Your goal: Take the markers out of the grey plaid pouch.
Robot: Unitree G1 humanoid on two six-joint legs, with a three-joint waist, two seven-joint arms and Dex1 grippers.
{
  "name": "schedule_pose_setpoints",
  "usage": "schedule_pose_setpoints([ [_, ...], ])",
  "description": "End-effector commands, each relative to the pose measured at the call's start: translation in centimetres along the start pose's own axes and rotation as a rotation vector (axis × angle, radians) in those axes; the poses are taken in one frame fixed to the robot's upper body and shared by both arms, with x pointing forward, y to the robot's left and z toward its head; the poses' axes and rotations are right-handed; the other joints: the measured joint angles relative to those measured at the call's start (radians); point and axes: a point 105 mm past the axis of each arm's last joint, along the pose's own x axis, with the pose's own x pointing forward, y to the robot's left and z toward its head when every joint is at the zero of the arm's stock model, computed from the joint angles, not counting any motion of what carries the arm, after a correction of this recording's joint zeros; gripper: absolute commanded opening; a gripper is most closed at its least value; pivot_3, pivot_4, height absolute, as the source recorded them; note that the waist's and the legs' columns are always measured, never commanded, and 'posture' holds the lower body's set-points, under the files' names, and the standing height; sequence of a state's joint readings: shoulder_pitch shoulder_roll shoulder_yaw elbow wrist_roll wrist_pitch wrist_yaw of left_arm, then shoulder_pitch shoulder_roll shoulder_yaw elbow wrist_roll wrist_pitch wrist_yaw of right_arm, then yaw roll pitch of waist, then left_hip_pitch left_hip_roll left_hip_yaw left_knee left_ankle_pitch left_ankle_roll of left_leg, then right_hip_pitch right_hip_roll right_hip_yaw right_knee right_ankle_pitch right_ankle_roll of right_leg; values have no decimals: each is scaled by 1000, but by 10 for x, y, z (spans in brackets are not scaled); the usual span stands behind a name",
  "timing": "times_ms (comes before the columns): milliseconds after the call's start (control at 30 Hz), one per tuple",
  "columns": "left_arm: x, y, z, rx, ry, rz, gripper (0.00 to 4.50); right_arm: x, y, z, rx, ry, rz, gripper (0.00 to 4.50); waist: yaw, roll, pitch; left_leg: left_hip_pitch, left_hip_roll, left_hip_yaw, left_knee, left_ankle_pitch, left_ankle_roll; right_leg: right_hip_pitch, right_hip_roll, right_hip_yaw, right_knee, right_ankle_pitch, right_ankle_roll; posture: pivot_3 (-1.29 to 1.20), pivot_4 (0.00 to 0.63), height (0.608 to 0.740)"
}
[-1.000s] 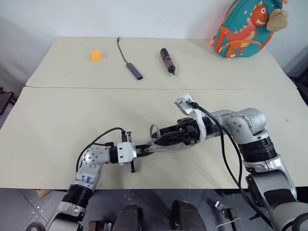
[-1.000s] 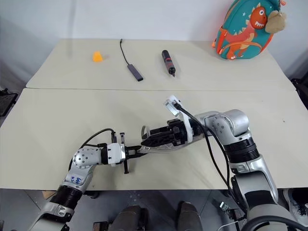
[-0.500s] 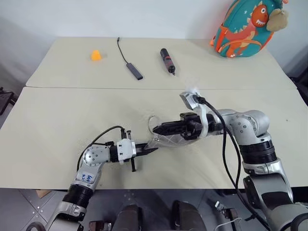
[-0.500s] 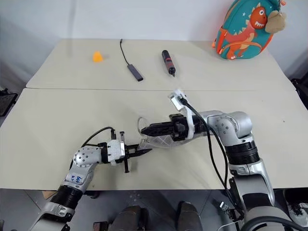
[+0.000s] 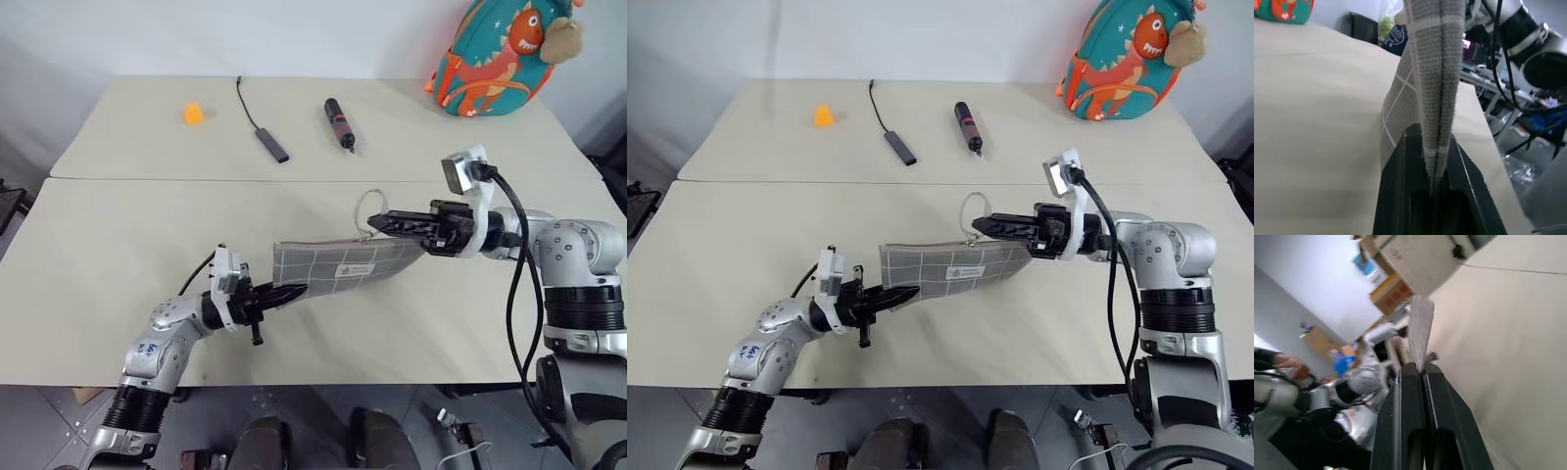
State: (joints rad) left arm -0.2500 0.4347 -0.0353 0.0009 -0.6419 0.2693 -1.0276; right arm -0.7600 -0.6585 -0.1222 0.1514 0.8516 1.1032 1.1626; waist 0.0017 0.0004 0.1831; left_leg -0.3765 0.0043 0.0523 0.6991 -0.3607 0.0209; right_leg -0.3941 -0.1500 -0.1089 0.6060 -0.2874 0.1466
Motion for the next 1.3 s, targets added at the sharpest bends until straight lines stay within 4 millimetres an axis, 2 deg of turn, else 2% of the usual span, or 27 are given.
schedule_pose_setpoints([
  [33,-7,2,12,-14,-42,20,0,-31,-7,16,-72,-65,-118,9,3,0,0,0,0,0,0,0,0,0,0,0,0,0,0,0,150,740],
  [133,-10,5,12,-20,-37,28,0,-49,-15,16,-73,-79,-191,9,0,0,0,0,0,0,0,0,0,0,0,0,-1,0,0,0,150,740],
  [333,-12,4,9,-38,-10,6,0,-68,-25,12,-85,-92,-281,9,-2,0,0,0,1,3,0,0,0,0,1,0,-1,0,0,0,150,740],
  [500,-11,1,8,-60,6,-37,0,-71,-28,15,-142,-135,-311,9,-2,0,0,0,1,7,0,0,0,0,1,0,-1,0,0,0,150,740],
  [600,-10,-1,8,-68,8,-62,0,-72,-28,18,-93,-164,-329,9,-2,0,0,0,1,10,0,0,0,0,0,0,-1,0,0,0,150,740],
  [633,-9,-1,8,-66,13,-69,0,-71,-22,19,-62,-176,-296,186,-1,0,0,0,1,10,0,0,0,0,1,0,-1,0,0,0,150,740],
  [700,-7,1,10,-64,13,-80,0,-70,-13,15,-108,-146,-270,624,4,0,0,0,1,9,0,0,0,0,0,0,-1,0,0,0,150,740],
  [833,2,8,15,-50,-1,-94,0,-91,-3,-13,-214,0,-315,1930,24,0,0,0,1,9,-1,0,0,1,1,0,-3,0,1,0,150,740],
  [933,4,10,14,-49,-4,-99,0,-113,-2,-27,-171,35,-365,1930,24,0,0,0,0,10,0,-1,1,2,0,1,-5,1,2,0,150,740],
  [1033,10,13,11,-26,-2,-111,0,-150,-7,-35,-193,46,-506,1930,24,0,0,0,0,11,0,-1,1,2,1,1,-5,2,3,0,150,740],
  [1100,14,13,9,-13,4,-124,0,-165,-9,-34,-228,40,-562,1930,24,0,0,1,0,11,0,-1,1,2,0,1,-5,2,3,0,150,740],
  [1167,22,11,2,31,26,-162,0,-176,-5,-16,-296,14,-616,1930,23,0,0,1,0,12,0,-1,1,2,1,1,-5,2,3,0,150,740],
  [1200,25,10,-2,52,34,-181,0,-176,-2,-6,-332,3,-621,1930,22,1,0,1,0,12,0,-1,1,2,1,1,-5,2,3,0,150,740],
  [1300,36,6,-7,99,34,-215,0,-163,8,15,-421,7,-578,1336,18,1,0,2,0,13,0,-1,1,2,1,2,-5,2,3,0,150,740],
])
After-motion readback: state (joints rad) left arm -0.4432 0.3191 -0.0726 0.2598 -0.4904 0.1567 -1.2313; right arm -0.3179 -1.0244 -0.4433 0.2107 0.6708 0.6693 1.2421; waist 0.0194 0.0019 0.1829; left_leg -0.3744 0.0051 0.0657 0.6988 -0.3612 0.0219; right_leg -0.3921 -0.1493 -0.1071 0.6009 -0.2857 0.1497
